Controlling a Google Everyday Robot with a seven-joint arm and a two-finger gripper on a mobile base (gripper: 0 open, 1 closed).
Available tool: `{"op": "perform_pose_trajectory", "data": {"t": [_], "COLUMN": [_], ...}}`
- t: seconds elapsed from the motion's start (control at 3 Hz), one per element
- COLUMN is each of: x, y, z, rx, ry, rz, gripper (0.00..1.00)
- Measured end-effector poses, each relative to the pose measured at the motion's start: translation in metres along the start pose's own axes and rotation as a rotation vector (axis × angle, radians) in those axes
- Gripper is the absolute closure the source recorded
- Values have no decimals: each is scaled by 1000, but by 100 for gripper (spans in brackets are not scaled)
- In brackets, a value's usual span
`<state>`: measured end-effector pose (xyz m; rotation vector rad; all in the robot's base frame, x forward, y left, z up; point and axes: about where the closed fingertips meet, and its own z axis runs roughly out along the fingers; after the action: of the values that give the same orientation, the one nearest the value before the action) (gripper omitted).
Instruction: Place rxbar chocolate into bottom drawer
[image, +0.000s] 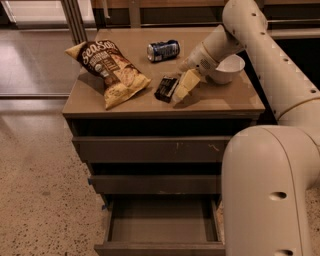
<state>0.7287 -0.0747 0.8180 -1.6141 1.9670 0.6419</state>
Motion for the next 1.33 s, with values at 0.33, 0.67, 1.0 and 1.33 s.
{"op": "perform_pose_trajectory", "data": {"t": [0.33, 0.67, 1.0, 1.33], "x": [1, -1, -4, -13], "y": [0, 1, -1, -9], "z": [18, 16, 19, 20], "rx": [-58, -60, -63, -17], "ry": [-14, -14, -6, 44], "rz": [50, 52, 63, 69], "gripper": [0, 0, 0, 0]}}
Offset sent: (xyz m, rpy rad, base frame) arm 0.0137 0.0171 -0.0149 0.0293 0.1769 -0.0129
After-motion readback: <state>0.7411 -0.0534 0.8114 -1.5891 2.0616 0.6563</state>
